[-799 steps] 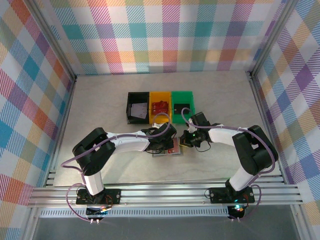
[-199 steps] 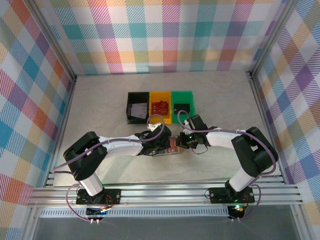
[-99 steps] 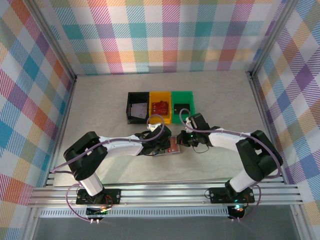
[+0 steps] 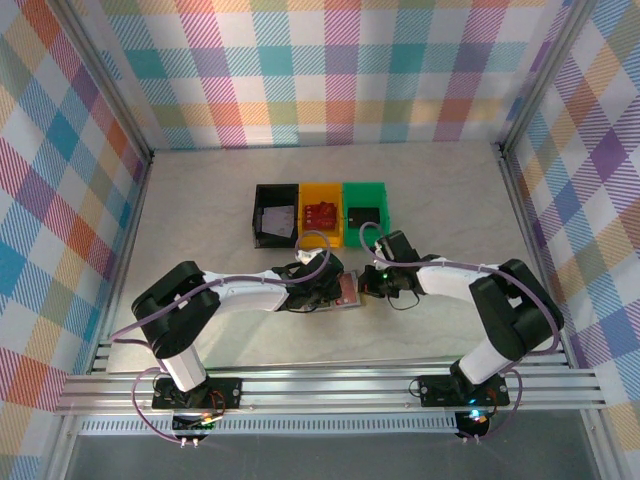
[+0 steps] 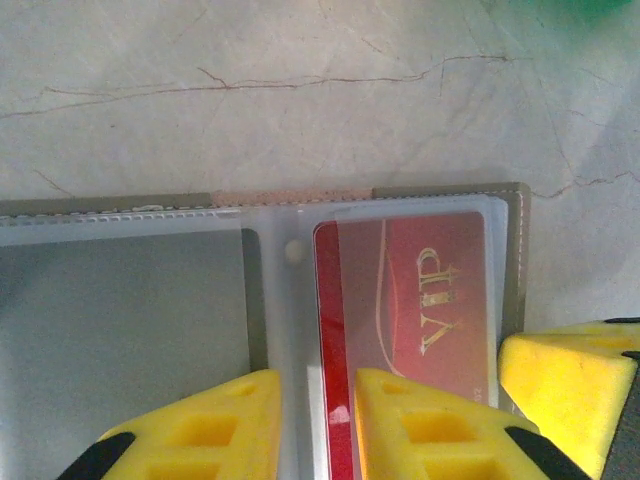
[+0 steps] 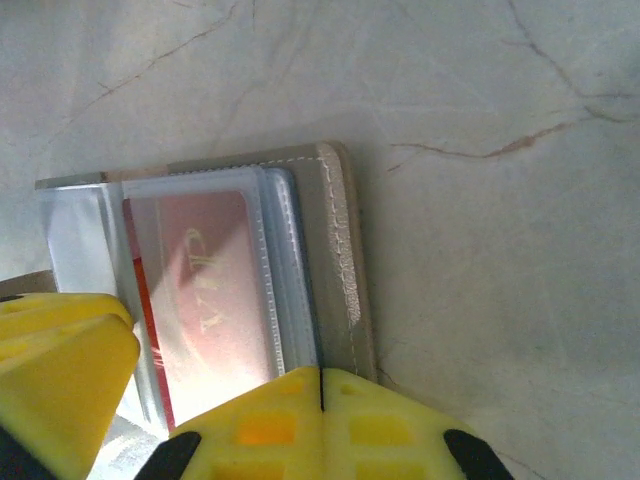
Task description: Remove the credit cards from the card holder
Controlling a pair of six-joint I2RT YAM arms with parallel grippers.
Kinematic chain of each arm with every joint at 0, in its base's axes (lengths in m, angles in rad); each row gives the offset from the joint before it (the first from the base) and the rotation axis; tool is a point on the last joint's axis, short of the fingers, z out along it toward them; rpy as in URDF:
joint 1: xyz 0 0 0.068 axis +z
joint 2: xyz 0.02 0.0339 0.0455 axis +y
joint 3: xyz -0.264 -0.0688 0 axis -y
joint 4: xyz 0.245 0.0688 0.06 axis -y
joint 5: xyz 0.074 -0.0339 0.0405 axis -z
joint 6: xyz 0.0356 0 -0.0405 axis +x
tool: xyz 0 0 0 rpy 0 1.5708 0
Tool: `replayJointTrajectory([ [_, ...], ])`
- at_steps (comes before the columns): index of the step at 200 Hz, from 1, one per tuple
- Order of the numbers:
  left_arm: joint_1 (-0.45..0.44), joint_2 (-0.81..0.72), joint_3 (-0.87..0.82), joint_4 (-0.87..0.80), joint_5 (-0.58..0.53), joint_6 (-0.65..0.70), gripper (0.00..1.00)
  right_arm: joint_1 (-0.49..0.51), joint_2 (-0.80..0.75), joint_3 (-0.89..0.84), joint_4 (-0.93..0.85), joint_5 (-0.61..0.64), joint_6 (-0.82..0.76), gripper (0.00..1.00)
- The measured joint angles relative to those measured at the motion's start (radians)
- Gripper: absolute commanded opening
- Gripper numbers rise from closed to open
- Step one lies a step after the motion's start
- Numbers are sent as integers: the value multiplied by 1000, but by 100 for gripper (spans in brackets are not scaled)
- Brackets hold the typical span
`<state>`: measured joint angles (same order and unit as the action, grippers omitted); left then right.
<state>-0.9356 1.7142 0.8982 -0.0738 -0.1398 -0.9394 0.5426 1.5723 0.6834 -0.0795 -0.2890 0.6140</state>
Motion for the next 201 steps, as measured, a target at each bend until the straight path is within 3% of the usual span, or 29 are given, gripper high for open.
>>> replayJointTrajectory([
  [55, 0, 6, 0, 6, 4, 0, 27, 0, 8, 11, -7, 39, 3, 0],
  [201, 0, 28, 2, 50, 19, -16, 26, -11, 44, 35, -8, -7, 15, 0],
])
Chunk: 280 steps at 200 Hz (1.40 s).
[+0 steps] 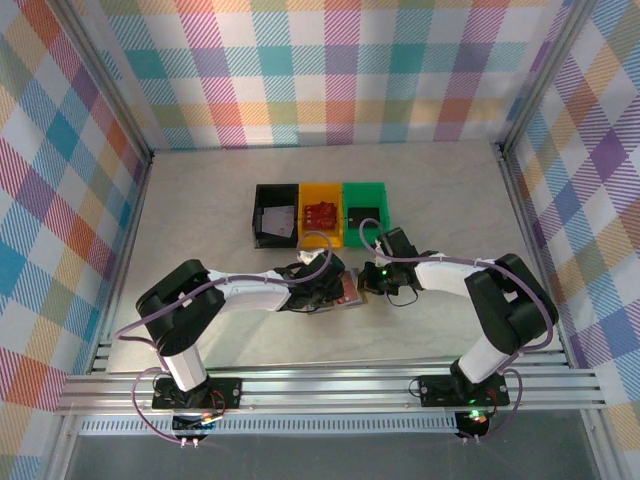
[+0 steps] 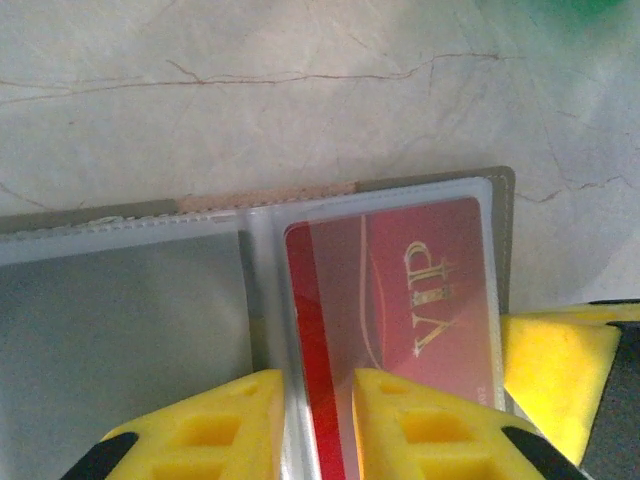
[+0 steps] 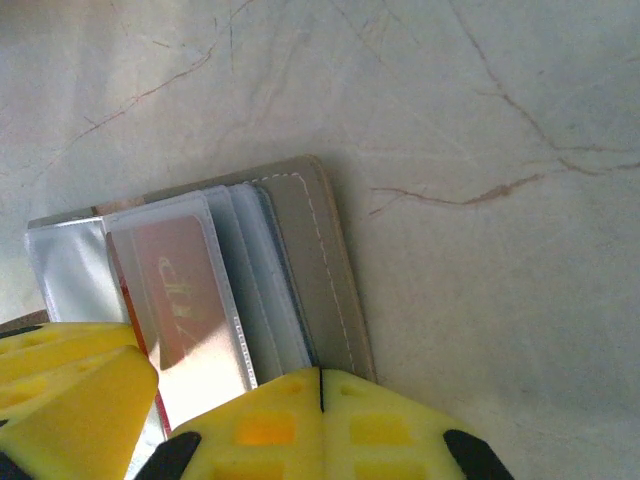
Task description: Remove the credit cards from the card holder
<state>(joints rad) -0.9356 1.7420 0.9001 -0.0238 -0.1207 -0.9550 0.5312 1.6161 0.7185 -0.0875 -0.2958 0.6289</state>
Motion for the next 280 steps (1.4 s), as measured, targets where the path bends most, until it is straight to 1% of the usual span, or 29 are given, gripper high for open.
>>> replayJointTrajectory([
  [95, 0, 1, -19, 55, 19, 0, 26, -2, 4, 1, 1, -7, 0, 0],
  [215, 0, 0, -27, 76, 26, 29, 30, -2, 4, 1, 1, -8, 0, 0],
  [280, 0, -2, -46, 110, 34, 48, 30, -2, 5, 2, 1, -8, 0, 0],
])
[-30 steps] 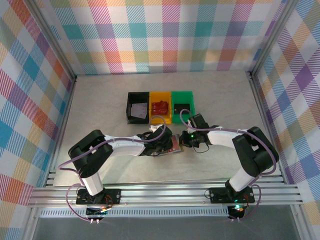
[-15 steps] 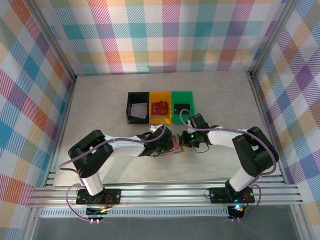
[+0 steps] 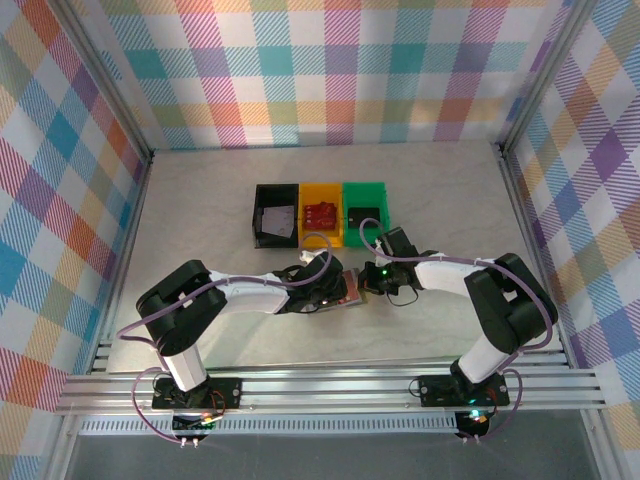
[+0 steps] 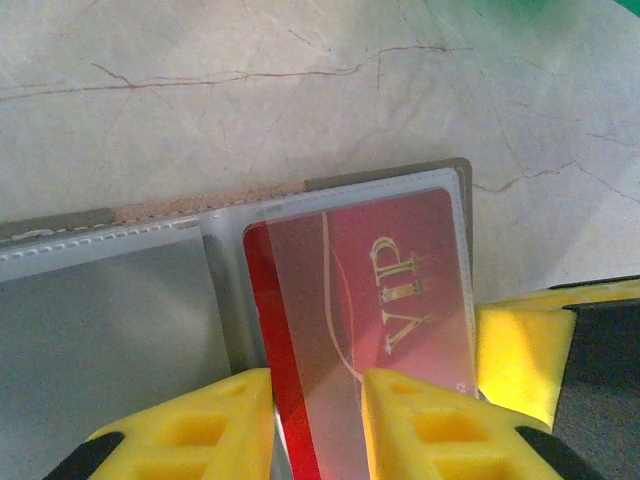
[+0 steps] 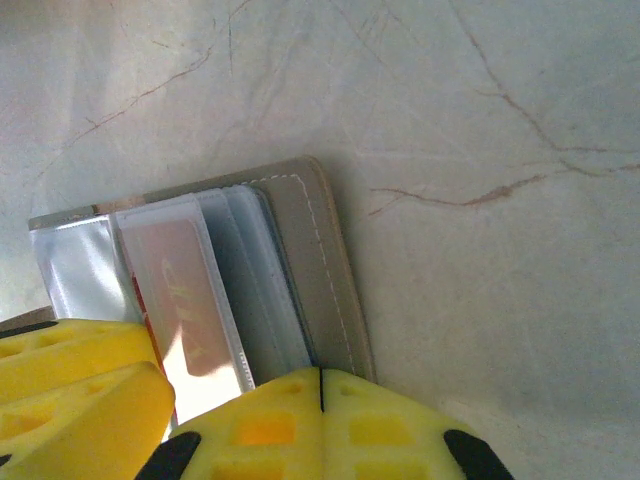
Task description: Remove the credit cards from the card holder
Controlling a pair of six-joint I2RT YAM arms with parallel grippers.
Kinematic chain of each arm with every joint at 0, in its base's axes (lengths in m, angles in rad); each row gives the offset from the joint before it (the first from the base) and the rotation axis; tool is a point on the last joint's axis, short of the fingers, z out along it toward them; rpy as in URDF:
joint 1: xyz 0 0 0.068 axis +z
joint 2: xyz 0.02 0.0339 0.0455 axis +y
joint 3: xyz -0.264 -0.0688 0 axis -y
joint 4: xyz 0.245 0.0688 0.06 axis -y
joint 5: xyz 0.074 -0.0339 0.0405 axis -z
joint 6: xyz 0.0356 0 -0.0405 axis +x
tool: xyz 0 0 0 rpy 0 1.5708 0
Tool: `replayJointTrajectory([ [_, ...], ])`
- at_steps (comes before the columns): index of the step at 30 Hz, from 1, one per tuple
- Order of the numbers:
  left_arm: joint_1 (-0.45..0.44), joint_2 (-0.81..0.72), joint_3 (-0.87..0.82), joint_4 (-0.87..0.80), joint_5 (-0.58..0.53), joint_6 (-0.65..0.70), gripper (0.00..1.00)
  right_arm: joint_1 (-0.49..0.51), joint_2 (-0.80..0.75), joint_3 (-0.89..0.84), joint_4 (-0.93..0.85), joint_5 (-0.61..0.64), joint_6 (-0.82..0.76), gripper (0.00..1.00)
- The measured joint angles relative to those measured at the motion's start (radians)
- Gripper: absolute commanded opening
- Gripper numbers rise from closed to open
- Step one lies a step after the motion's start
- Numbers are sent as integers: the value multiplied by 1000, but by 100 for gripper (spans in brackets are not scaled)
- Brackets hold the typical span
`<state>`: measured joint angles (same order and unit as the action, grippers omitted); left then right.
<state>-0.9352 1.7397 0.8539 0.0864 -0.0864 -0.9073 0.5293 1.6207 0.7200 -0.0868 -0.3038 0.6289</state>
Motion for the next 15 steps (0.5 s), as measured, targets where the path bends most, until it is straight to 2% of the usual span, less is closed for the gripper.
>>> replayJointTrajectory([
  [15, 1, -71, -100, 109, 42, 6, 29, 0, 6, 0, 11, -8, 0, 0],
])
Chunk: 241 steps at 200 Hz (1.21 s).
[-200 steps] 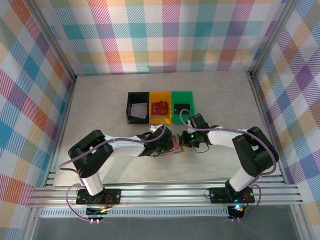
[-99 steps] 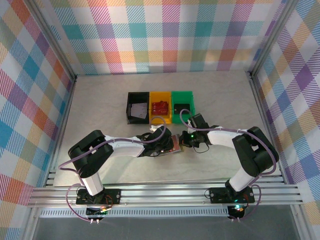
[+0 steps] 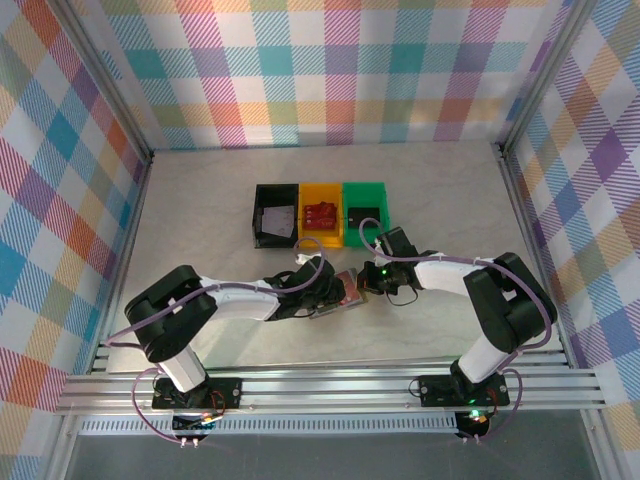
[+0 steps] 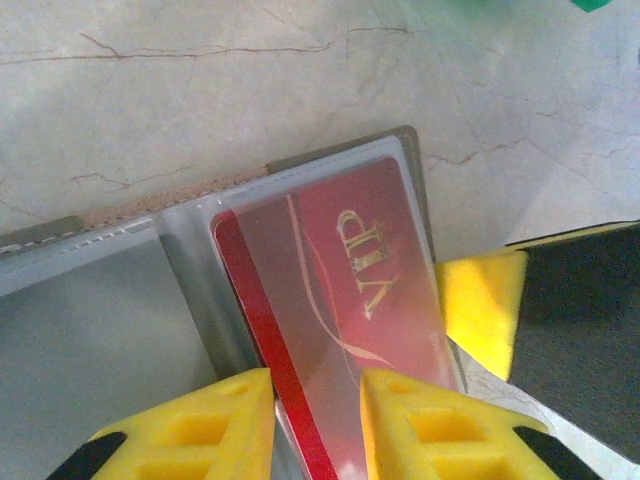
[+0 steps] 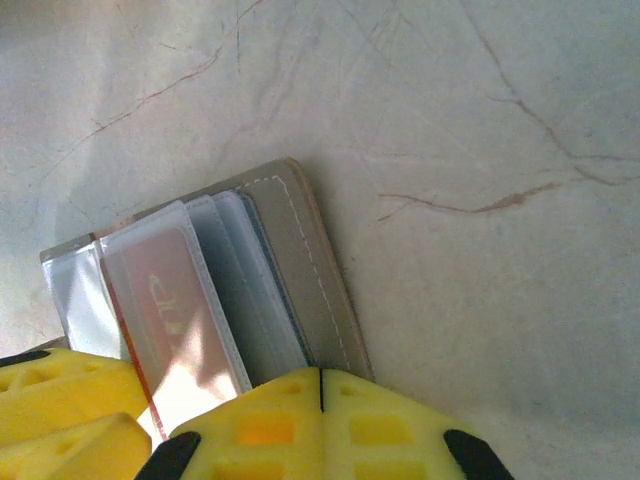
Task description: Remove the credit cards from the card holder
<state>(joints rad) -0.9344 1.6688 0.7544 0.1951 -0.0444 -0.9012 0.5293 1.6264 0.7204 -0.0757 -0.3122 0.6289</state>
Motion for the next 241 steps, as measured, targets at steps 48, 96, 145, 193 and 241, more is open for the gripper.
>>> replayJointTrajectory([
  [48, 0, -31, -13, 18, 2, -4, 29, 0, 0, 0, 0, 0, 0, 0],
  [96, 0, -51, -22, 29, -1, -19, 24, 0, 0, 0, 0, 0, 0, 0],
  [145, 1, -54, -34, 46, -5, -34, 15, 0, 0, 0, 0, 0, 0, 0],
  [193, 1, -54, -34, 63, -3, -45, 12, 0, 0, 0, 0, -2, 0, 0],
  [241, 1, -53, -34, 74, 3, -49, 12, 0, 0, 0, 0, -2, 0, 0],
])
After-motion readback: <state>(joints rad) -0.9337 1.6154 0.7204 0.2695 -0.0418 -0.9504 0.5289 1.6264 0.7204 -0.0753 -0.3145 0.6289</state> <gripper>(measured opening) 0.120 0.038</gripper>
